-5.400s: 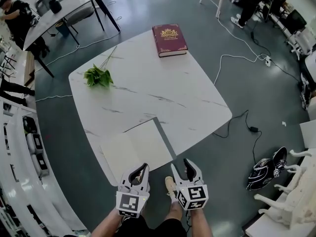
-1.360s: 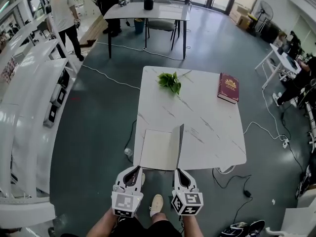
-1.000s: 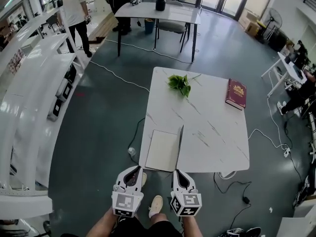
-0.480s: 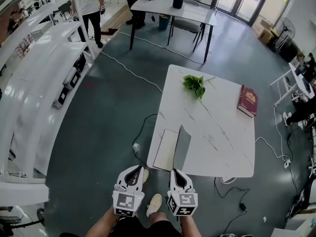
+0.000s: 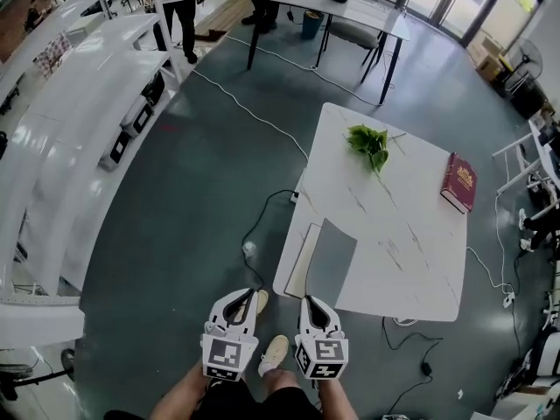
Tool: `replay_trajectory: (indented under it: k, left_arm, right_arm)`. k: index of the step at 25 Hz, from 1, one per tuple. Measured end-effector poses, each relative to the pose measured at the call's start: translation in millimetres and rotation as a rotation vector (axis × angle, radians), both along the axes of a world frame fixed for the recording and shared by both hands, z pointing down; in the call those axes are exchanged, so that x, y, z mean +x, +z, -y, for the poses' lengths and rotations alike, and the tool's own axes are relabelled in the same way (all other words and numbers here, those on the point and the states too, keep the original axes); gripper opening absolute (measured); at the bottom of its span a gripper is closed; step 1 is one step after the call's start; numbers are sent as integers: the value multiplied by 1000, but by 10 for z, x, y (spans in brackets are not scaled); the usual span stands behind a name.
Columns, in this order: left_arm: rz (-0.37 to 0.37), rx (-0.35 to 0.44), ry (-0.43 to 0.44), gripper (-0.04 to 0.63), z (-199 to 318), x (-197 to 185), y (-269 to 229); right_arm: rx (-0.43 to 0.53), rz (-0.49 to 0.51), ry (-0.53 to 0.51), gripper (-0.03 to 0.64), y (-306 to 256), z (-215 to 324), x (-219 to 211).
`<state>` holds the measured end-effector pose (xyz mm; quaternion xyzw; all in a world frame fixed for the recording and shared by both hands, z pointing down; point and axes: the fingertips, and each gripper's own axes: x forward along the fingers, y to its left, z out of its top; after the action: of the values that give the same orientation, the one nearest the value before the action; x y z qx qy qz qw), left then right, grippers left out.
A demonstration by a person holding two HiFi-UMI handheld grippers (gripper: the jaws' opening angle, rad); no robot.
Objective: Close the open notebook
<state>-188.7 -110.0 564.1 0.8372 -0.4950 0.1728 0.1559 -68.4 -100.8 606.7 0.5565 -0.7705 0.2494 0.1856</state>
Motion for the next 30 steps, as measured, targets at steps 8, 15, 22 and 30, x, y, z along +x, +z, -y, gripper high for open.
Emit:
replay_trajectory:
  k: [8, 15, 22, 30]
  left_arm:
    - [-2, -55, -38, 25, 25, -205, 323]
    - [-9, -89, -56, 25, 55, -291, 535]
    - [-18, -106, -71, 25, 62, -340, 667]
    - [-25, -122, -90, 25, 53, -425, 768]
  right_arm:
    - [-47, -31, -37, 25, 320, 81, -172]
    - [-67, -74, -71, 26, 518, 136, -288]
    - [-89, -89, -90, 28, 663, 172, -359]
    - [-105, -105, -101, 29, 761, 184, -404]
